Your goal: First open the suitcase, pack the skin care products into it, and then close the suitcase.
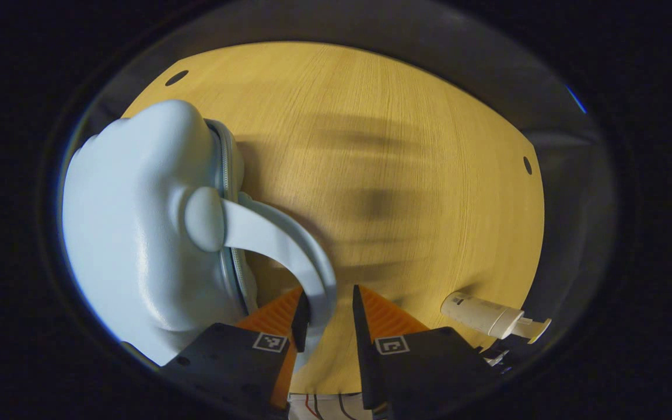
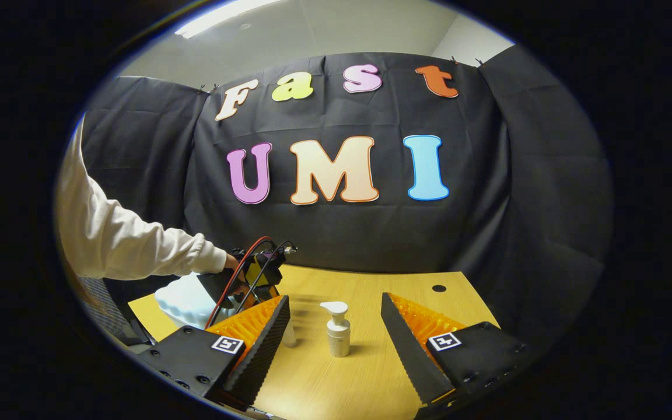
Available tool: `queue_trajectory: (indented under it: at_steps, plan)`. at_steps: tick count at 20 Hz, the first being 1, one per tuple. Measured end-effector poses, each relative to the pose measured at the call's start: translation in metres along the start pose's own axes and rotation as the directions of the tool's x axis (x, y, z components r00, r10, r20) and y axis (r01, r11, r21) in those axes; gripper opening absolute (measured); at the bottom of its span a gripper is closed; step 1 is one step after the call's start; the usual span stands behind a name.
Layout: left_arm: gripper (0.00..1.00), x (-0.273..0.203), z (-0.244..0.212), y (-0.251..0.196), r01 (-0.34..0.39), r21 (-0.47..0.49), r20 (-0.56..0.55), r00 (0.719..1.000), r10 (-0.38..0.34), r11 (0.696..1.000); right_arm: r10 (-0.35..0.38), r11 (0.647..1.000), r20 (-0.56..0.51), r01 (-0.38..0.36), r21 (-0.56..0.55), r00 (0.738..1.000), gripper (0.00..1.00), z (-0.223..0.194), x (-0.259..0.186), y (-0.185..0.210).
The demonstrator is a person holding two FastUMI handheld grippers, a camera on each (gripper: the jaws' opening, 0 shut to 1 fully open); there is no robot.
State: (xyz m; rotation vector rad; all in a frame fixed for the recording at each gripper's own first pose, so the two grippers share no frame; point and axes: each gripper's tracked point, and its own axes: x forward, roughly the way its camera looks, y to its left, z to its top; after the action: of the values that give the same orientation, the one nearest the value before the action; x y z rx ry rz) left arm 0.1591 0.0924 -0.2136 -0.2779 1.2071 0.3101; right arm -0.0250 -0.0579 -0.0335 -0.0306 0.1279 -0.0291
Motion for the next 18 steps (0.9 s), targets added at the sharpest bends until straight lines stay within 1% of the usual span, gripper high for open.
queue_trajectory:
  at_steps: [2,3,4,6,7,9,11,14,16,18]
  plan:
    - [0.32,0.001,0.001,0.004,0.003,-0.007,-0.003,1.0,-0.003,1.0,0.0,1.0,-0.005,0.0,0.001,1.0,0.99,-0.001,0.001,-0.001]
    - [0.25,0.002,0.001,0.006,0.008,-0.018,-0.005,1.0,-0.008,1.0,0.002,1.0,-0.007,-0.002,-0.001,1.0,0.99,-0.001,0.002,0.0]
    - [0.21,0.002,-0.001,0.006,0.015,-0.031,-0.009,1.0,-0.015,0.999,0.002,1.0,-0.005,-0.002,-0.005,1.0,0.99,-0.001,0.002,0.0]
    - [0.18,0.0,0.001,0.004,0.034,-0.034,-0.007,0.999,-0.034,0.999,0.005,1.0,-0.004,-0.005,-0.009,1.0,0.99,-0.001,0.002,0.002]
    - [0.12,-0.003,0.002,0.003,0.039,-0.026,-0.002,0.999,-0.039,0.999,0.007,1.0,-0.005,-0.007,-0.011,1.0,0.99,-0.001,0.003,0.002]
    - [0.06,-0.005,0.002,0.002,0.043,-0.003,-0.008,0.999,-0.043,0.999,0.012,1.0,-0.009,-0.012,-0.013,1.0,0.99,-0.003,0.004,0.005]
    - [0.03,-0.009,0.003,0.001,0.046,0.005,-0.004,0.999,-0.046,0.999,0.014,1.0,-0.013,-0.014,-0.018,1.0,0.99,-0.004,0.004,0.007]
    - [0.02,-0.018,0.005,-0.002,0.06,0.015,0.002,0.998,-0.06,0.998,0.015,1.0,-0.009,-0.015,-0.023,1.0,0.99,-0.003,0.006,0.011]
    - [0.02,-0.021,0.004,-0.003,0.1,0.004,0.003,0.995,-0.1,0.995,0.019,1.0,-0.01,-0.019,-0.021,1.0,0.99,-0.003,0.007,0.014]
    - [0.02,-0.029,0.004,-0.004,0.124,0.002,0.008,0.992,-0.124,0.992,0.023,0.999,-0.007,-0.023,-0.022,1.0,0.99,-0.002,0.008,0.019]
